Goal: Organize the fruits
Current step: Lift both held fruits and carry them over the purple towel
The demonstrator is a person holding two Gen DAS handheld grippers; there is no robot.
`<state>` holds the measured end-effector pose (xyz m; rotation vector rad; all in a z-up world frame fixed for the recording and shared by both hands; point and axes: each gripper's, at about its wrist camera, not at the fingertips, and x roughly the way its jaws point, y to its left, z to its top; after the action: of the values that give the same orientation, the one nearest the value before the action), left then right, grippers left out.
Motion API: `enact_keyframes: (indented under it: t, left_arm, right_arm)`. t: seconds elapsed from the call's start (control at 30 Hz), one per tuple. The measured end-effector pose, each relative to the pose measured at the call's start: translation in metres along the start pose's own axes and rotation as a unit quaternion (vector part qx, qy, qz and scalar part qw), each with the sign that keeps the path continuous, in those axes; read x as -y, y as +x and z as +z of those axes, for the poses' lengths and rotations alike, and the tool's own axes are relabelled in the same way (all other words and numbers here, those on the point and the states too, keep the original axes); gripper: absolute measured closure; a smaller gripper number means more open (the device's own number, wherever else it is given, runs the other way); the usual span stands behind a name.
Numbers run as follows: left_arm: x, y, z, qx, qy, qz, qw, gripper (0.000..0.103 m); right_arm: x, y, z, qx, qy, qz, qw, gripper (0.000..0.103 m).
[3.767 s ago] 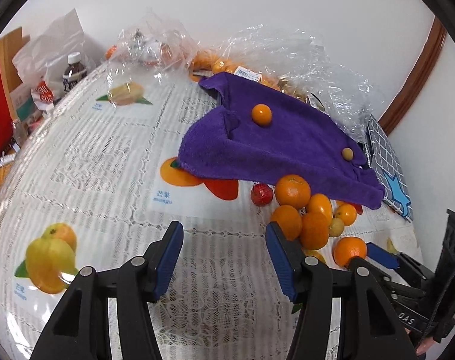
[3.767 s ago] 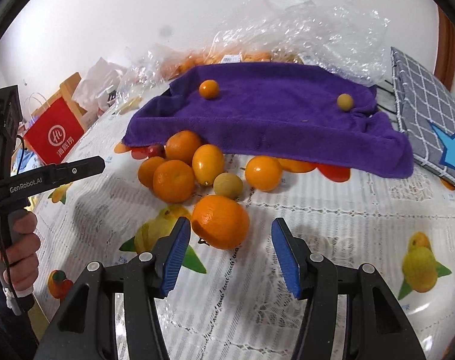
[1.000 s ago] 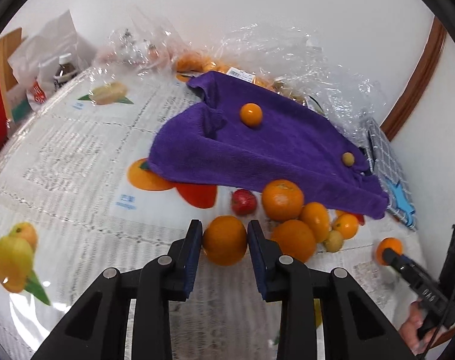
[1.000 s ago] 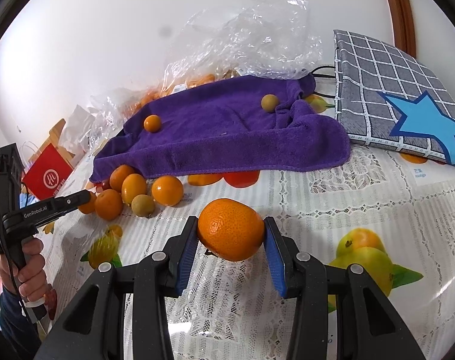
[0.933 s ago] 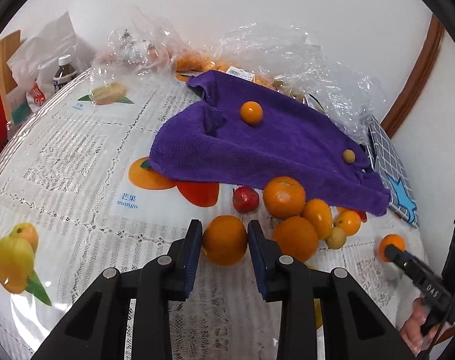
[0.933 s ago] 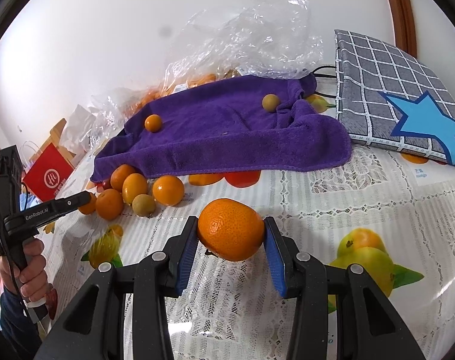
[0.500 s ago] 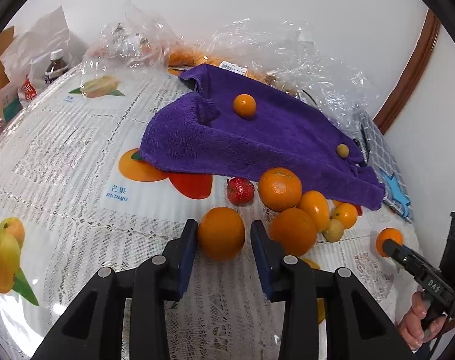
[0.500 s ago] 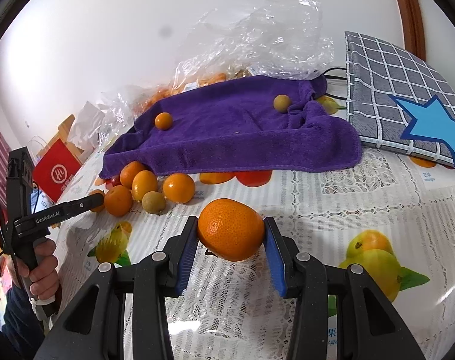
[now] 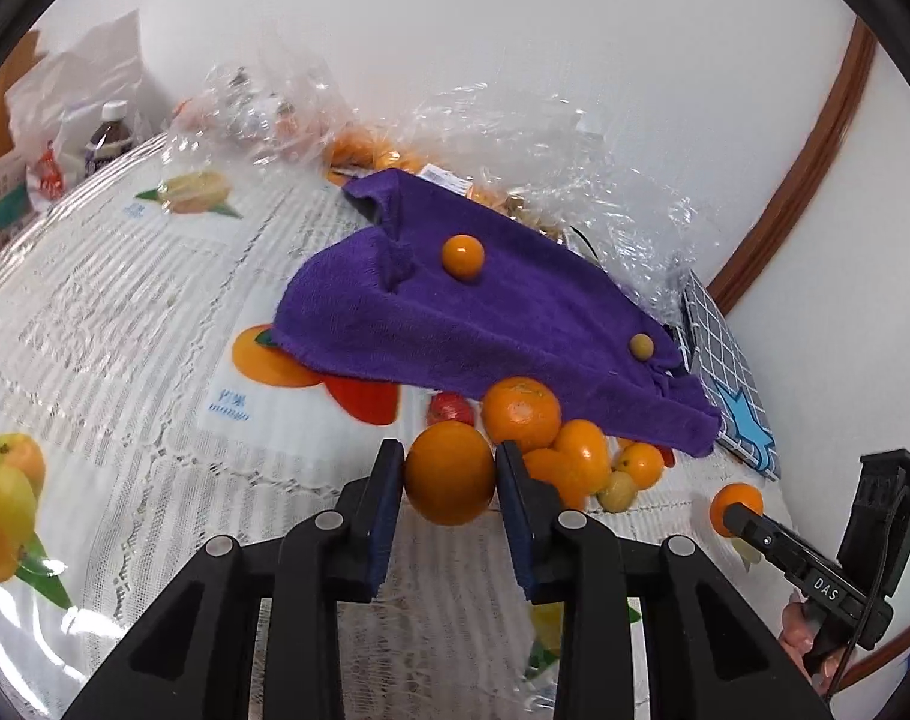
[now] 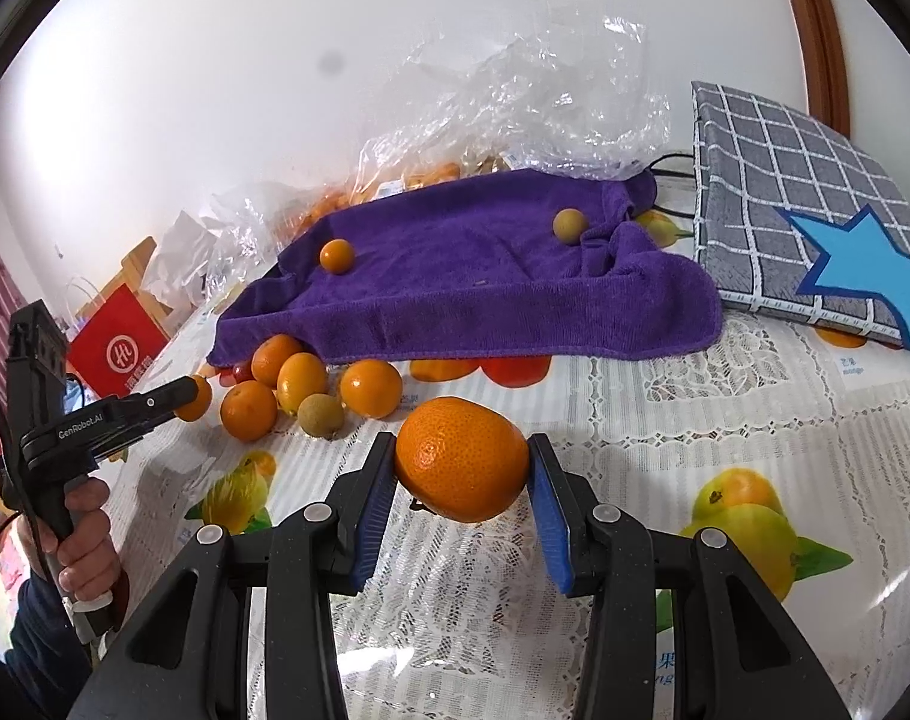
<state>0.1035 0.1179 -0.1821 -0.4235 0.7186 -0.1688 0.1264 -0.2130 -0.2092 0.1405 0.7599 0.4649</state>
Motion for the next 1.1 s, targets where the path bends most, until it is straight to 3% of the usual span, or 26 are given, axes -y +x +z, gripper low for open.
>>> enact_keyframes:
  t: [0.13, 0.3, 0.47, 0.63, 0.8, 0.97, 1.1]
  left_arm:
    - [0.02, -0.01, 0.024, 0.019, 0.028, -0.01, 0.9994, 0.073]
    - [0.039, -0.007, 0.063, 0.05, 0.044, 0.021, 0.9975, 0.073]
    - [0.052, 0.014, 0.095, 0.077, 0.03, 0.04, 0.9958, 0.073]
    - [0.059, 0.041, 0.113, 0.11, 0.054, 0.096, 0.9878, 0.073]
    - [0.038, 0.068, 0.11, 0.089, 0.038, 0.094, 0.9909, 0.073]
    - [0.025, 0.085, 0.106, 0.065, 0.034, 0.106, 0.9916, 0.073]
    - [0.022, 0.093, 0.105, 0.053, 0.035, 0.11, 0.9919, 0.073]
  right_arm:
    - [-0.012, -0.003, 0.017, 0.004, -0.021, -0.007, 1.0, 0.06]
    - [-0.018, -0.009, 0.054, 0.038, -0.037, -0.014, 0.999, 0.06]
    - [-0.016, -0.003, 0.096, 0.073, -0.032, -0.034, 0.996, 0.06]
    - [-0.01, 0.016, 0.132, 0.088, -0.035, -0.044, 0.995, 0.06]
    - [0.003, 0.043, 0.138, 0.075, -0.033, -0.054, 0.995, 0.06]
    - [0.023, 0.064, 0.127, 0.042, 0.003, -0.034, 0.999, 0.06]
    - [0.03, 0.068, 0.126, 0.04, 0.016, -0.032, 0.999, 0.06]
